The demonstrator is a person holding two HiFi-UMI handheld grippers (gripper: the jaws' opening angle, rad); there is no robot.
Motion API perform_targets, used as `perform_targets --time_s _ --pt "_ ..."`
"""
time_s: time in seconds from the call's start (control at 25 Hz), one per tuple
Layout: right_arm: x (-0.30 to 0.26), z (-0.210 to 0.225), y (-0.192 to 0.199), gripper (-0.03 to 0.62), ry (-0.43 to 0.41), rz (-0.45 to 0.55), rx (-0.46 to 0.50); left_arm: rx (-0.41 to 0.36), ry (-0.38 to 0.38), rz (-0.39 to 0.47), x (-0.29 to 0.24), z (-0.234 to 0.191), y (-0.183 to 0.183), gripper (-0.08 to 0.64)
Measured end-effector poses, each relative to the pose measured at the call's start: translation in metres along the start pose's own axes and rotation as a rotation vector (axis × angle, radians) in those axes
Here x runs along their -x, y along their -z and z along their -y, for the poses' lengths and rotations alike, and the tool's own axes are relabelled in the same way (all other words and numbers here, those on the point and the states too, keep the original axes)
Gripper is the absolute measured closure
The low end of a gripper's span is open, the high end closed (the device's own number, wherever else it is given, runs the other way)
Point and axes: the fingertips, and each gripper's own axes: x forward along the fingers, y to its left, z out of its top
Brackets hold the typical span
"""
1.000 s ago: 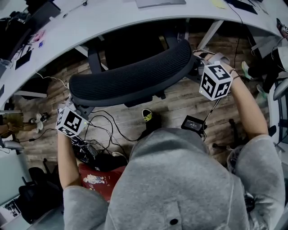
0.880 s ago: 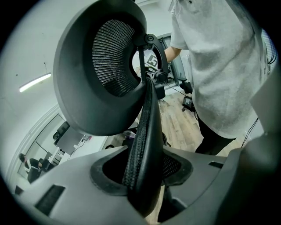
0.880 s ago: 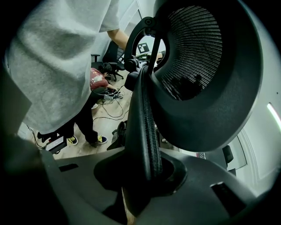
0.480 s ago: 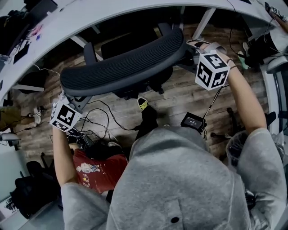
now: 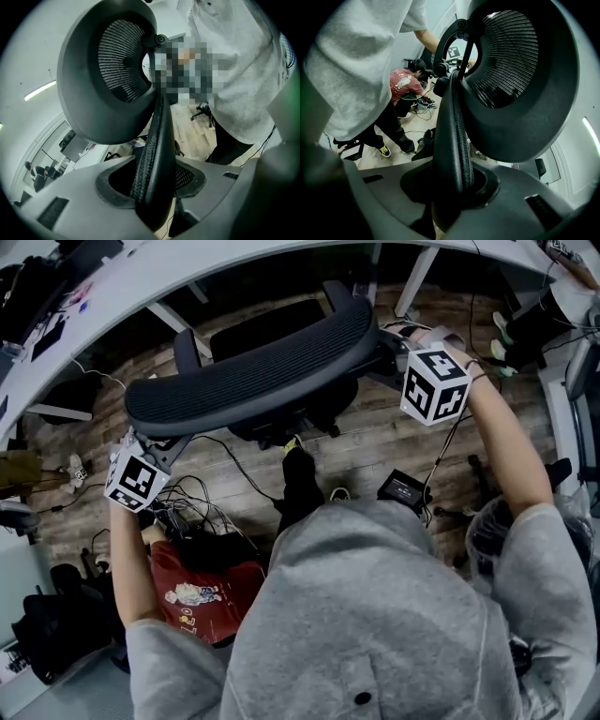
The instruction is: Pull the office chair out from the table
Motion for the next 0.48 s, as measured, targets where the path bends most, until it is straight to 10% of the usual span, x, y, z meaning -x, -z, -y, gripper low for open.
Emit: perform_targets --time_s 0.48 --pt "0.021 -0.035 -0.015 0.485 0.013 0.008 0.024 0.021 -0.005 -0.017 0.019 0.043 -0.01 0.368"
